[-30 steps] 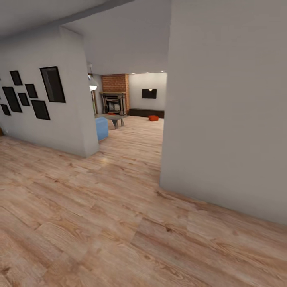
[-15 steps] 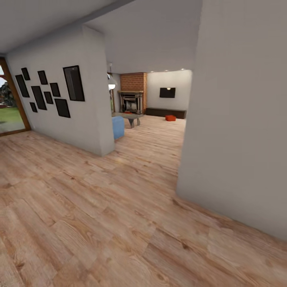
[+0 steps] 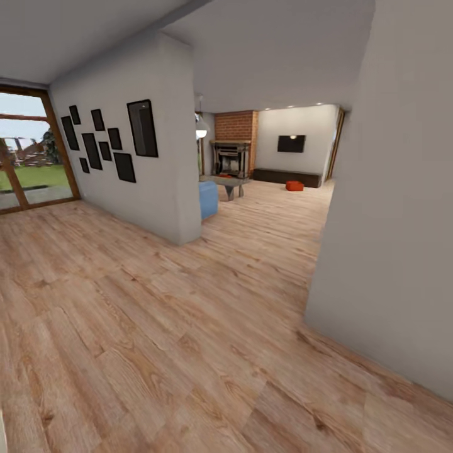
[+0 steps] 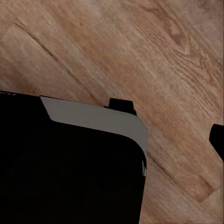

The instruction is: Move the two storage containers from the living room to the garage. In the garage, place one container on the floor and stack the other container on top of it (either order is fine).

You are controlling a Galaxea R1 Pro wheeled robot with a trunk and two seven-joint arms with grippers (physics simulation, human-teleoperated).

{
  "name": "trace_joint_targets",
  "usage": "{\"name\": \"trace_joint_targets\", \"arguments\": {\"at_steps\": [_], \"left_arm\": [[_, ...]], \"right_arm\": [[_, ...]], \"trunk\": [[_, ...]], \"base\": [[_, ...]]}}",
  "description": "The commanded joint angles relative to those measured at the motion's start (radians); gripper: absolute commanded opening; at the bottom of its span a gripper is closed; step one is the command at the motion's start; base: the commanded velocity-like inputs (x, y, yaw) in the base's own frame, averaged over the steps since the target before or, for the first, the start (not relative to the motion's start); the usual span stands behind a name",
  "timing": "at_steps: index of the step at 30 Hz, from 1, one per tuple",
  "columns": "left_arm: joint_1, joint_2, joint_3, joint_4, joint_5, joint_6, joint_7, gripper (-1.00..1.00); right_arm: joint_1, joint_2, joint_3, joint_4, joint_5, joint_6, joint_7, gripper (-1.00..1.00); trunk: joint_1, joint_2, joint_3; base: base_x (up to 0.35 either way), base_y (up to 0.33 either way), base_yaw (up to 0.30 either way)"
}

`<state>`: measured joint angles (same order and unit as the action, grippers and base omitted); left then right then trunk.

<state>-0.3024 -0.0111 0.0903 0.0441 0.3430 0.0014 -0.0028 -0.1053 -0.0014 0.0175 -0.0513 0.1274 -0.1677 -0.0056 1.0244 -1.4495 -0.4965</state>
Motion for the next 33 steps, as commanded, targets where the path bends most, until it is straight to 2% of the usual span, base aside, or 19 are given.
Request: {"name": "trace_joint_targets", "arguments": {"at_steps": [1,25,33], "left_arm": [[-0.001,0.000,0.008,0.002,0.001,0.000,0.000,1.00],[-0.001,0.000,0.008,0.002,0.000,0.000,0.000,1.00],[-0.001,0.000,0.008,0.002,0.001,0.000,0.000,1.00]], "right_arm": [[-0.001,0.000,0.001,0.001,0.006,-0.003,-0.001,1.00],[-0.001,0.000,0.001,0.001,0.006,-0.002,-0.001,1.00],[-0.001,0.000,0.001,0.001,0.006,-0.001,-0.001,1.00]], "trunk": [[0.001,0.000,-0.002],[0.001,0.000,-0.003],[0.001,0.000,-0.013]], "base": [[0.342,0.000,0.125],[0.342,0.000,0.011],[0.342,0.000,0.000]]}}
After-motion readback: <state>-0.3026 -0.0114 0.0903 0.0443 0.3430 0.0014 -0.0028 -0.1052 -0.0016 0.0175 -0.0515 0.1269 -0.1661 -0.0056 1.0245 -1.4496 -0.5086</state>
